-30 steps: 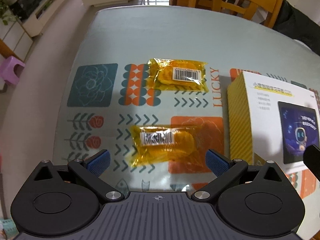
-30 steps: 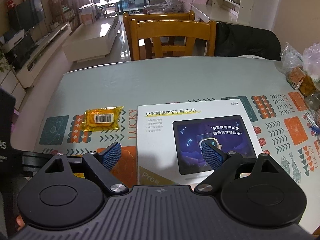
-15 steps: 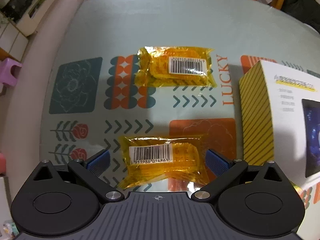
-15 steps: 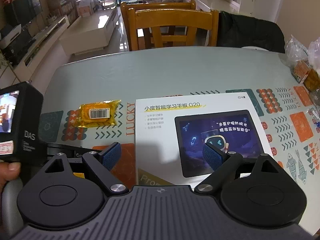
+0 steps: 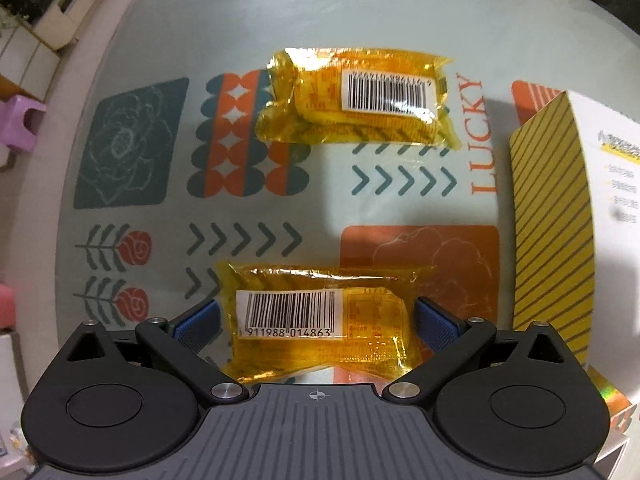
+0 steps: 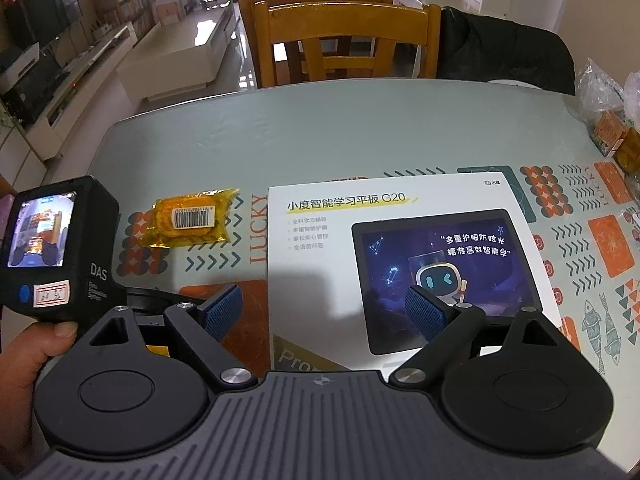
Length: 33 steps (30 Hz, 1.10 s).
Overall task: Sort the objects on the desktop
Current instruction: 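Close the left gripper on the yellow snack pack, then lift the snack pack with the left gripper and carry it over the white box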
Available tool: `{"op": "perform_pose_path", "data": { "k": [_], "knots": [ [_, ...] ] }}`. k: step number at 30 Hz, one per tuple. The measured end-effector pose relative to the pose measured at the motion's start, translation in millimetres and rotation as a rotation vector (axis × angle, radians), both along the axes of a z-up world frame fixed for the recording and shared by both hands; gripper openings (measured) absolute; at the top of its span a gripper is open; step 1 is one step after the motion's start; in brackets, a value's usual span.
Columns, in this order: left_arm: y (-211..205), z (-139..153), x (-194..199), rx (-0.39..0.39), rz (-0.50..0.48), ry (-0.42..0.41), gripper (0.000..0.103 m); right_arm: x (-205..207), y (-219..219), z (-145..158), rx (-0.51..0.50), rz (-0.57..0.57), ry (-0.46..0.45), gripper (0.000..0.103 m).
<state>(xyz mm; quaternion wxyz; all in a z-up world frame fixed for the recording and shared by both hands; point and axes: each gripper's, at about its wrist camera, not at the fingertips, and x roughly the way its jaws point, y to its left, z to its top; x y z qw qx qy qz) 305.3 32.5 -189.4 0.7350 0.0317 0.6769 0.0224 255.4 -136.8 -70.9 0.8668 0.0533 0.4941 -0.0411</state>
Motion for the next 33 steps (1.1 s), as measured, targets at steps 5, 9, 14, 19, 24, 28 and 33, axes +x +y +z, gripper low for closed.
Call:
{"op": "perform_pose_path", "data": {
  "k": [5,9,14,19,24,28,33],
  "knots": [
    [0.7,-6.6,0.2,-0.002,0.003,0.011,0.103,0.5,-0.8,-0.9,0.004,-0.002,0.007,0.103],
    [0.1,-6.8,1.1,-0.001,-0.014,0.007,0.103,1.0,-1.5,-1.6,0.007,-0.004,0.013,0.103],
    [-4.7,-3.1,-0.5,-0.005,-0.028,-0.008,0.093,1.5,-2.3,-2.5,0.010,-0.007,0.021,0.103],
    [-13.5,10.4,-6.3,0.005,-0.069,-0.041,0.074,10.6,-2.7,-16.8,0.015,-0.008,0.019,0.103],
    [-10.7,28.0,-12.5,-0.012,-0.059,-0.072,0.071,7.9,-2.2,-10.0,0.018,-0.001,0.000,0.103],
    [-8.3,46.7,-18.7,-0.010,-0.056,-0.108,0.071,4.3,-3.2,-2.8,0.025,0.001,-0.020,0.103],
    [-6.9,71.4,-32.9,-0.012,-0.048,-0.141,0.071,-11.0,-4.5,7.0,0.033,0.014,-0.049,0.103]
  ]
}}
